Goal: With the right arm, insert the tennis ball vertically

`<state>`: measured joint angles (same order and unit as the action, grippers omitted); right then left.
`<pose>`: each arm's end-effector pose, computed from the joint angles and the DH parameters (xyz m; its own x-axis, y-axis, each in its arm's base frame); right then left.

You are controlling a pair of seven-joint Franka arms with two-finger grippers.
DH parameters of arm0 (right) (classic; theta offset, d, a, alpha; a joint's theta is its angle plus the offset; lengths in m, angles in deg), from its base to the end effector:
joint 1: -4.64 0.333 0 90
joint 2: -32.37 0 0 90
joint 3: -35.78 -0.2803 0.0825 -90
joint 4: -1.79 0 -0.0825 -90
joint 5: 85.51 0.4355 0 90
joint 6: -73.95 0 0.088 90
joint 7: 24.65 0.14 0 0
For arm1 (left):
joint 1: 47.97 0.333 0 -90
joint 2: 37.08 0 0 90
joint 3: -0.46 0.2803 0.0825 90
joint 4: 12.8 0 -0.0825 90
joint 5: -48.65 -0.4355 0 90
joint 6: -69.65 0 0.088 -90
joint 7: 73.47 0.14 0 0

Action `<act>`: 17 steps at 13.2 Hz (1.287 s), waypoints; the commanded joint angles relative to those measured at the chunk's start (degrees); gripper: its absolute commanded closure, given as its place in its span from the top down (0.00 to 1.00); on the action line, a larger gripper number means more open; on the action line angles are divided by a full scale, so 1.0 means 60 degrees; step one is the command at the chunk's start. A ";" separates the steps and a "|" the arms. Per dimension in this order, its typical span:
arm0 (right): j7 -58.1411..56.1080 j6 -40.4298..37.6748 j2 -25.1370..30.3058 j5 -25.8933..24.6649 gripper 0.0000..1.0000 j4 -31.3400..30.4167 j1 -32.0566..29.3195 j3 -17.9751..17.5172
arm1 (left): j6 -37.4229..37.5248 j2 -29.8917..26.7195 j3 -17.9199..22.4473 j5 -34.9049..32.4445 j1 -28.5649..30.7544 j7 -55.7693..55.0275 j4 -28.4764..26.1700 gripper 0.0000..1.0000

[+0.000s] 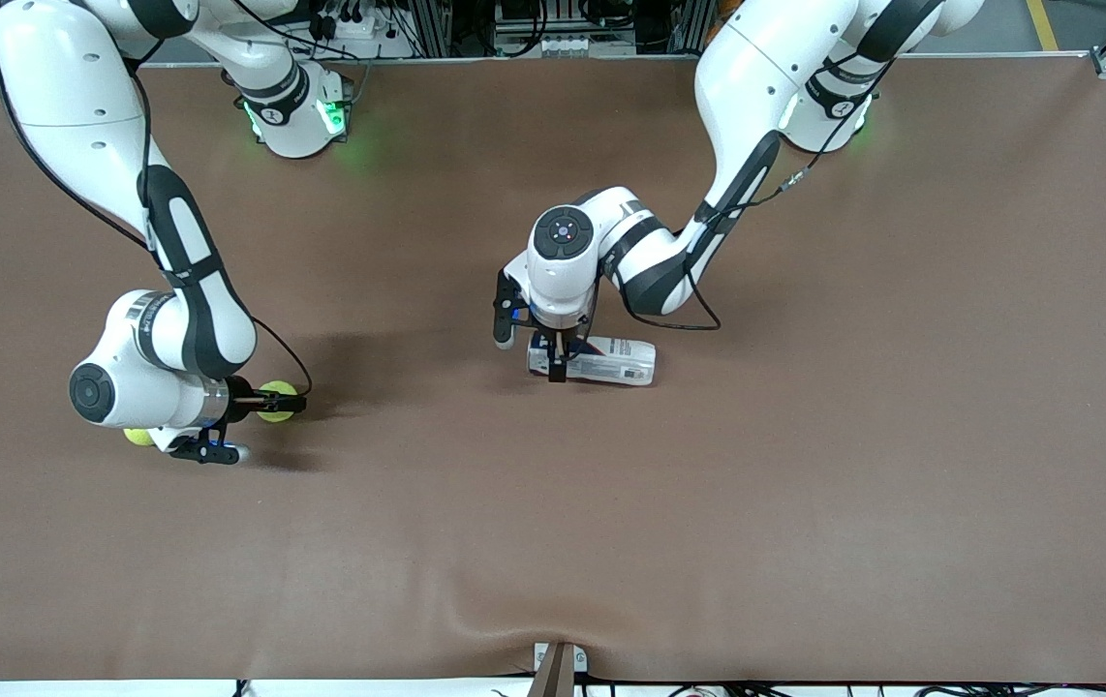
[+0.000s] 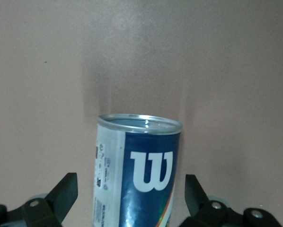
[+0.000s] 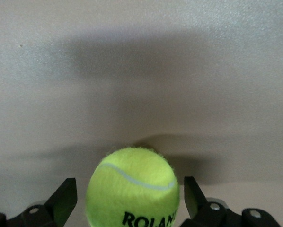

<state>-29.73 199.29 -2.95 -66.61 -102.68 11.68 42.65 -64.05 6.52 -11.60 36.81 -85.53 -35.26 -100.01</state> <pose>0.6270 0.0187 0.0807 0.9663 -0.0957 -0.2391 -0.1377 -0.9765 -0.1659 0.4917 -0.5459 0.1313 -0.0396 -0.9981 0.0464 -0.9978 0.0371 -0.0545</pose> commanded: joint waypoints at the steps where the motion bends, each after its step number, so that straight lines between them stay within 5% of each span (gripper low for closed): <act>1: -0.0194 0.0028 0.0189 0.0204 1.00 -0.0195 -0.0075 -0.0045 | -0.0158 0.0101 -0.0026 -0.0092 -0.0039 -0.0069 0.0004 1.00; 5: -0.0179 0.0028 0.0189 0.0204 0.99 -0.0122 -0.0060 -0.0045 | -0.0582 0.0452 -0.0026 -0.0136 -0.0054 -0.0055 0.0063 1.00; 11: -0.0179 0.0101 0.0175 0.0204 0.50 -0.0063 -0.0060 -0.0045 | -0.1330 0.0775 -0.0011 -0.0180 -0.0054 0.0106 0.0049 1.00; 17: -0.0194 0.0042 0.0204 0.0204 0.41 0.0127 -0.0090 -0.0031 | -0.1330 0.0833 0.0033 -0.0180 -0.0039 0.0648 0.0034 1.00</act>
<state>-29.74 199.74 -2.69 -66.54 -102.11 11.67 42.67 -71.17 11.04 -11.52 36.77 -85.79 -32.66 -100.03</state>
